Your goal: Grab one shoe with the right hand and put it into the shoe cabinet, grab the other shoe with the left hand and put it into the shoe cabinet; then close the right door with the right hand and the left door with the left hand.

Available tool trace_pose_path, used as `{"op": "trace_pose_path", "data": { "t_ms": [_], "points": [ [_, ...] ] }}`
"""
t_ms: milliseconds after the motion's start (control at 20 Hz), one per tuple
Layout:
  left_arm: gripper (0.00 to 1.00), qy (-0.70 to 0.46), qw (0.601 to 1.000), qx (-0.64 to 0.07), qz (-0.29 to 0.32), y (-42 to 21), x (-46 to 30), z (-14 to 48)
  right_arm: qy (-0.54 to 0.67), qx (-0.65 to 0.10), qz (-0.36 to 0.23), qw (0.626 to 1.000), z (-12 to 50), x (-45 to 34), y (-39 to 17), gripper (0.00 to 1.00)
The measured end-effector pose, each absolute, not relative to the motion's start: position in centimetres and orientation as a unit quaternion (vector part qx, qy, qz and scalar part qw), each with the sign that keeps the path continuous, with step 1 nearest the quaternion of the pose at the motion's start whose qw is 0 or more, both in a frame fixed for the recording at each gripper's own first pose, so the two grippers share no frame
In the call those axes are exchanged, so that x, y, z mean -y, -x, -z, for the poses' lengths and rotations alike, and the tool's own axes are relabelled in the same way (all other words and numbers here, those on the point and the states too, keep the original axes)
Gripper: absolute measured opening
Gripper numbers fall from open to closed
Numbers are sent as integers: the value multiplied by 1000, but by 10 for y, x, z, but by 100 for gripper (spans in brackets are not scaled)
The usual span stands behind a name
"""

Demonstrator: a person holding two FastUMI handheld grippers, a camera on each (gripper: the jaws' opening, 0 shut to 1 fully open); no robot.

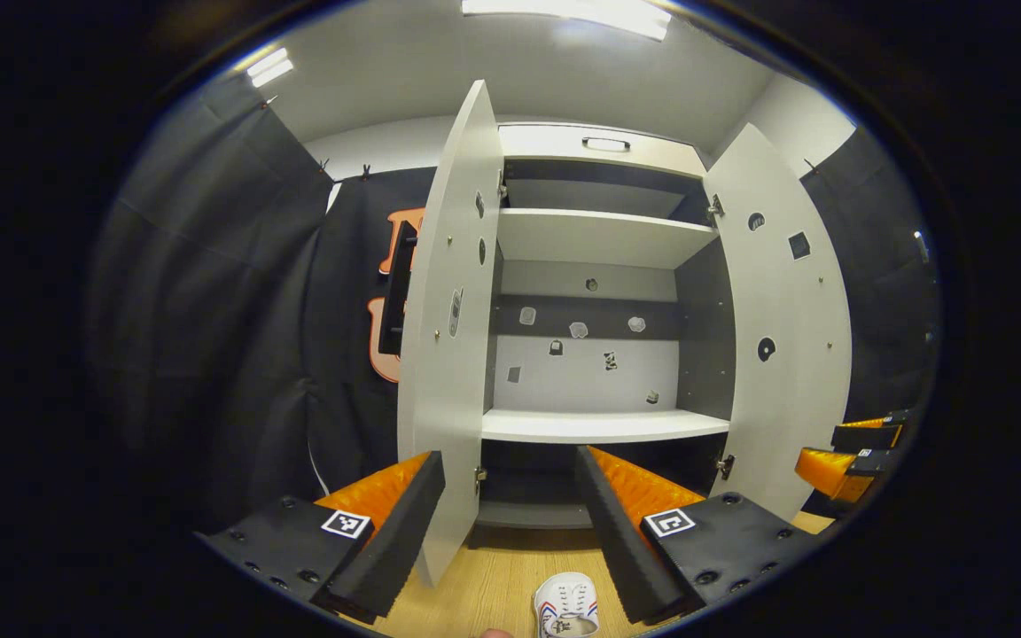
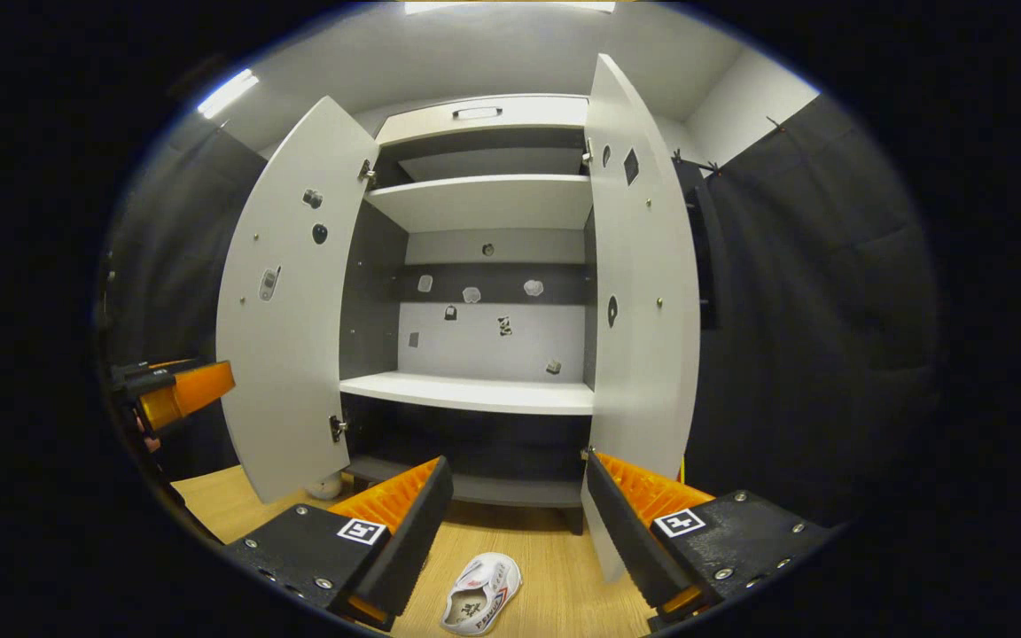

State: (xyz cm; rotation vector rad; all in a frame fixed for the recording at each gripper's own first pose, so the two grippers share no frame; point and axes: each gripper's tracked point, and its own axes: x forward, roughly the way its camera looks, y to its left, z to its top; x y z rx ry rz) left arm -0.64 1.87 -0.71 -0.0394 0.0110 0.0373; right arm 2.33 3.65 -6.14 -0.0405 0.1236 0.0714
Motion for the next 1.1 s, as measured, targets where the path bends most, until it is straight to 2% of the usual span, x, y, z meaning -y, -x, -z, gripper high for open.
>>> {"op": "trace_pose_path", "data": {
  "t_ms": [150,400,450,600,650,700,750,850,900,1100],
  "points": [
    [99,20,999,-7,-24,7,-24,9,20,-107,-43,993,105,-46,-28,94],
    [94,17,999,-10,-32,10,-32,12,13,-185,-43,982,187,-53,-36,94],
    [96,18,999,-10,-33,10,-33,13,19,-202,-42,978,206,-53,-35,94],
    [94,19,999,-11,-35,11,-37,14,33,-250,-43,967,260,-55,-30,95],
    [96,20,999,-11,-35,12,-37,14,39,-268,-44,962,277,-55,-27,95],
    [94,20,999,-11,-37,11,-39,15,45,-282,-42,957,292,-54,-26,95],
    [96,20,999,-11,-39,12,-41,15,48,-293,-39,954,304,-53,-25,95],
    [94,20,999,-13,-42,13,-44,17,54,-312,-32,948,324,-49,-22,94],
    [96,21,999,-15,-43,13,-46,19,59,-324,-28,944,336,-46,-22,93],
    [96,17,999,-18,-46,14,-48,20,70,-371,-12,926,376,-35,-26,91]
  ]
}}
